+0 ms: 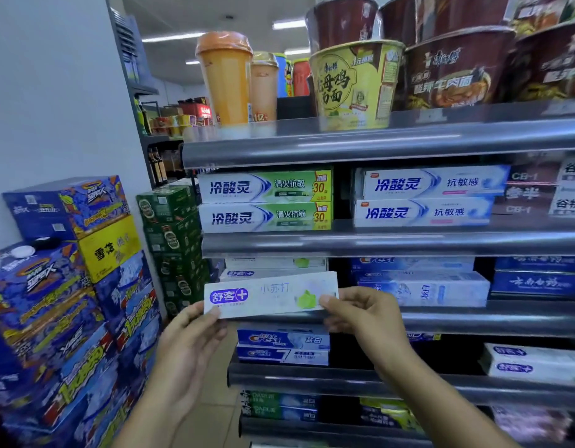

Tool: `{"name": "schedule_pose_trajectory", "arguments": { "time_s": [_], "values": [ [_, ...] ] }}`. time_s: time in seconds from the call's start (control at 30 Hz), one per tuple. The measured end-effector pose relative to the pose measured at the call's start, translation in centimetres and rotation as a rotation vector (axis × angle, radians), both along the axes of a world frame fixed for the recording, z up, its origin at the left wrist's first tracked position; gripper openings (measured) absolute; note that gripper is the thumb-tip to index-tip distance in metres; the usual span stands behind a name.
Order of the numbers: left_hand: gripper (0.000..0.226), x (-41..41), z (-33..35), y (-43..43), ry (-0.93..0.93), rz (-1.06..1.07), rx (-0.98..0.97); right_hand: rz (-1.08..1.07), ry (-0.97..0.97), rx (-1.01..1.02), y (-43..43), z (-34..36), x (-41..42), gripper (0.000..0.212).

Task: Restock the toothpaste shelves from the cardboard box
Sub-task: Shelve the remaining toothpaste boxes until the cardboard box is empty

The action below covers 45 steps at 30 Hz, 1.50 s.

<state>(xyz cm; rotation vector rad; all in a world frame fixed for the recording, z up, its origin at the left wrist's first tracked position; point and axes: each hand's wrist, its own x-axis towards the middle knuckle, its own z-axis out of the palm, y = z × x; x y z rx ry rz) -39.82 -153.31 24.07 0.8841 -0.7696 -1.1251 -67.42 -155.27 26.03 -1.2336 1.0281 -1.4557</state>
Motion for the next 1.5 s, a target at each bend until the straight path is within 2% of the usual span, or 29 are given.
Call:
{"name": "schedule_pose_trajectory", "arguments": {
  "time_s": [0.13,0.3,0.4,0.57,0.7,0.83,1.1,1.23,1.43,1.5],
  "values": [
    [0.012,-0.6,1.0,-1.8,-0.298,0.102,0.000,-0.122,0.092,0.041,-2.0,-0.4,0.3,0.023],
    [0.029,-0.2,1.8,-4.2,-0.454,0.184,-0.003,-0.219,0.198,0.005,-3.4,-0.8,0.8,0.027],
    [0.036,0.0,2.1,-5.6,-0.486,0.226,-0.025,-0.256,0.236,-0.021,-3.9,-0.2,1.2,0.035],
    [0.043,1.1,1.7,-7.5,-0.569,0.292,-0.072,-0.280,0.276,-0.064,-4.3,0.7,1.8,0.033],
    [0.036,1.2,1.4,-8.8,-0.537,0.280,-0.095,-0.352,0.394,-0.166,-4.6,1.1,2.2,0.020],
    [0.047,1.1,0.2,-9.6,-0.567,0.248,-0.053,-0.402,0.575,-0.141,-5.2,0.8,2.4,0.024],
    [0.036,1.4,-1.0,-10.0,-0.647,0.361,-0.094,-0.450,0.629,-0.144,-5.4,0.2,3.2,0.025],
    [0.039,1.0,-0.9,-10.2,-0.720,0.375,-0.114,-0.454,0.682,-0.122,-5.8,0.5,3.5,0.031],
    [0.039,0.6,-0.5,-9.3,-0.765,0.403,-0.105,-0.415,0.619,-0.086,-5.1,1.0,3.1,0.018],
    [0.036,0.3,-0.4,-8.4,-0.748,0.453,-0.095,-0.420,0.596,-0.146,-3.7,0.9,2.7,0.018]
  ]
}}
